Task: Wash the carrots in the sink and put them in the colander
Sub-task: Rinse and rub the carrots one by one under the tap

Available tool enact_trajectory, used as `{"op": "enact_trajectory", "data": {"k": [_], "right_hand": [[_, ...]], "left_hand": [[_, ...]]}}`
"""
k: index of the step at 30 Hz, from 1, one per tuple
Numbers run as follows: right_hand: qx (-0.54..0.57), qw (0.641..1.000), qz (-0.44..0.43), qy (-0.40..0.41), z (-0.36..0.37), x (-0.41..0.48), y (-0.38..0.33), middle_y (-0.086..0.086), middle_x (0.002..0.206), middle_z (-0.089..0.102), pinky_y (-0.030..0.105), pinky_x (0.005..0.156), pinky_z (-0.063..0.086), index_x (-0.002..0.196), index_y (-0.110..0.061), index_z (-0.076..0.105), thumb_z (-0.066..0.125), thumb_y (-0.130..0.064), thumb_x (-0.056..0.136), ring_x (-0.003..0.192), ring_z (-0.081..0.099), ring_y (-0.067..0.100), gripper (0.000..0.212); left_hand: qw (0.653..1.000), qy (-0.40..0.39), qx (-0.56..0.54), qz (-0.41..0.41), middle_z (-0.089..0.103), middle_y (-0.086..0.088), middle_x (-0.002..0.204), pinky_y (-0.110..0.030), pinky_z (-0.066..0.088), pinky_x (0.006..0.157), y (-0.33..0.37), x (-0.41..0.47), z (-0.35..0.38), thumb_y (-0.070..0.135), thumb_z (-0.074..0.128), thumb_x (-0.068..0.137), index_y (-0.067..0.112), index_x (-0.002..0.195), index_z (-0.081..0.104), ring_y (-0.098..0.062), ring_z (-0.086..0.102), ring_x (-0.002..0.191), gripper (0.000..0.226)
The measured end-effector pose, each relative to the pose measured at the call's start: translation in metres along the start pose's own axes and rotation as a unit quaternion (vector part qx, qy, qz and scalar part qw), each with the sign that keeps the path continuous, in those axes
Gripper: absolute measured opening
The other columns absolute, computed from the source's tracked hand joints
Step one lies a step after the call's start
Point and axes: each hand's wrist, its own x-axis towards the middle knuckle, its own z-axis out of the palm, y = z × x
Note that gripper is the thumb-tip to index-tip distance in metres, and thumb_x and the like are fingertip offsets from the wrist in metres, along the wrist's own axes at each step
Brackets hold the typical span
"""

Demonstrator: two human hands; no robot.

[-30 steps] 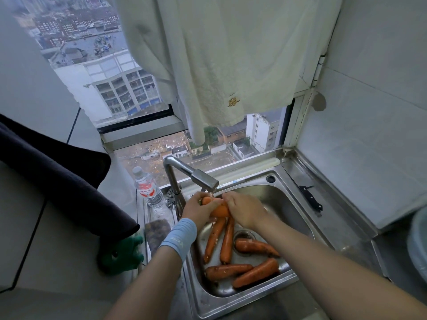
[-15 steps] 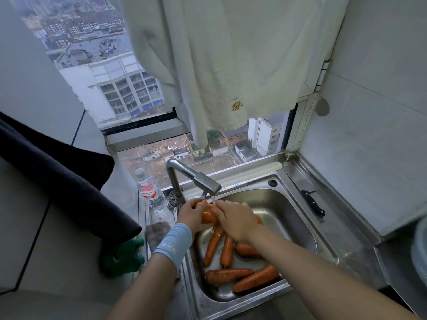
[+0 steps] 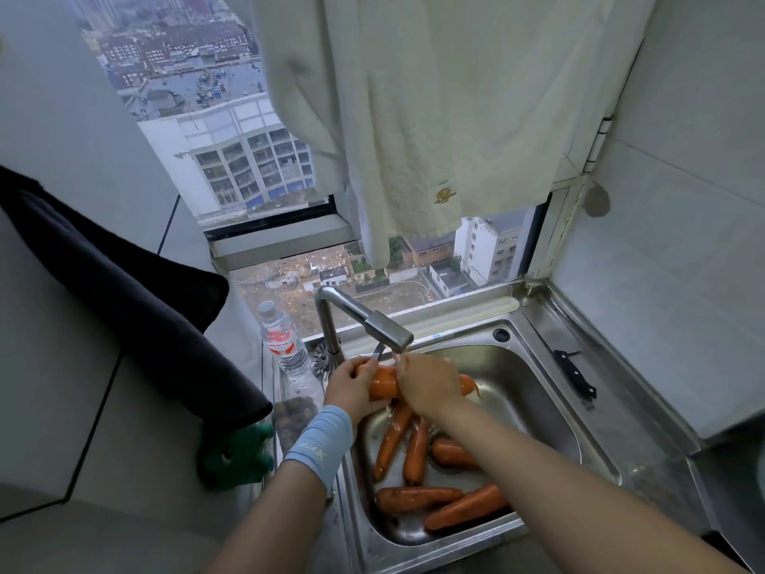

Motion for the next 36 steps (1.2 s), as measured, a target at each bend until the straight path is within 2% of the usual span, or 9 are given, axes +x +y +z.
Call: {"op": "enact_trajectory", "data": {"k": [4,7,8,10,13,17,24,30,36], "right_hand": [[0.045,0.989,0.094,0.101,0.021,-0.005,0.01,0.009,0.141,0.055,0.041,0.111,0.034,0.133,-0.021,0.059,0.038,-0.041,0.105,0.133,0.045,0.029,0.04],[0.192,0.951,0.225,0.093,0.025,-0.015,0.01,0.016,0.17,0.005,0.041,0.126,0.006,0.163,-0.008,0.011,0.059,-0.049,0.098,0.157,0.004,0.033,0.09],[0.278,0.911,0.301,0.054,0.027,-0.014,0.007,0.017,0.17,0.001,0.042,0.126,0.007,0.162,-0.005,0.001,0.069,-0.051,0.092,0.157,0.004,0.034,0.108],[0.489,0.767,0.413,-0.041,0.037,-0.006,0.001,0.024,0.158,0.036,0.047,0.121,0.032,0.16,-0.003,0.019,0.089,-0.058,0.066,0.144,0.039,0.041,0.129],[0.65,0.648,0.382,-0.109,0.044,-0.003,-0.002,0.018,0.111,0.071,0.054,0.097,0.055,0.124,-0.008,0.06,0.086,-0.044,0.077,0.104,0.068,0.037,0.065],[0.681,0.65,0.314,-0.123,0.045,-0.004,0.001,0.022,0.11,0.072,0.049,0.071,0.063,0.126,0.002,0.058,0.085,-0.026,0.079,0.098,0.072,0.04,0.061],[0.547,0.775,0.316,-0.029,0.028,-0.011,-0.004,0.01,0.102,0.069,0.04,0.092,0.055,0.122,-0.006,0.063,0.042,-0.052,0.106,0.096,0.066,0.029,0.054],[0.676,0.675,0.268,-0.126,0.037,-0.004,-0.003,0.015,0.119,0.071,0.058,0.093,0.057,0.136,-0.019,0.056,0.057,-0.032,0.103,0.108,0.069,0.036,0.035],[0.596,0.752,0.277,-0.059,0.033,0.003,-0.017,0.012,0.111,0.072,0.049,0.101,0.054,0.124,-0.012,0.062,0.052,-0.043,0.102,0.105,0.069,0.03,0.039]], "left_hand": [[0.998,0.027,-0.042,-0.034,0.051,-0.013,0.121,-0.04,0.063,0.067,-0.004,0.005,-0.006,0.017,0.065,0.096,0.011,0.117,0.058,-0.034,0.057,0.111,0.023],[0.997,0.023,-0.048,-0.056,0.05,-0.014,0.125,-0.039,0.064,0.065,-0.017,0.006,-0.009,0.014,0.071,0.092,0.01,0.117,0.057,-0.035,0.055,0.115,0.03],[0.997,0.019,-0.048,-0.063,0.05,-0.015,0.127,-0.039,0.064,0.065,-0.022,0.007,-0.009,0.012,0.073,0.09,0.009,0.119,0.056,-0.035,0.055,0.116,0.034],[0.995,-0.006,-0.054,-0.084,0.05,-0.018,0.13,-0.039,0.063,0.065,-0.029,0.006,-0.008,0.009,0.073,0.09,0.007,0.126,0.053,-0.036,0.058,0.115,0.041],[0.989,-0.08,-0.036,-0.117,0.054,-0.021,0.129,-0.042,0.063,0.072,-0.032,0.003,-0.005,0.008,0.071,0.091,0.006,0.127,0.048,-0.036,0.062,0.113,0.043],[0.981,-0.155,0.086,-0.081,0.065,-0.017,0.121,-0.043,0.061,0.085,-0.028,0.006,-0.006,0.004,0.069,0.091,0.011,0.132,0.055,-0.031,0.067,0.11,0.045],[0.972,-0.189,0.13,-0.045,0.069,-0.017,0.114,-0.044,0.059,0.092,-0.027,-0.003,0.002,0.011,0.061,0.097,0.02,0.122,0.061,-0.031,0.069,0.106,0.026],[0.985,-0.156,0.053,-0.057,0.063,-0.015,0.111,-0.033,0.057,0.072,-0.024,-0.006,0.0,0.019,0.047,0.106,0.016,0.132,0.054,-0.027,0.063,0.096,0.027],[0.983,-0.173,0.038,-0.051,0.064,-0.012,0.101,-0.027,0.056,0.062,-0.023,-0.01,0.0,0.01,0.046,0.105,0.02,0.131,0.052,-0.021,0.064,0.085,0.028]]}}
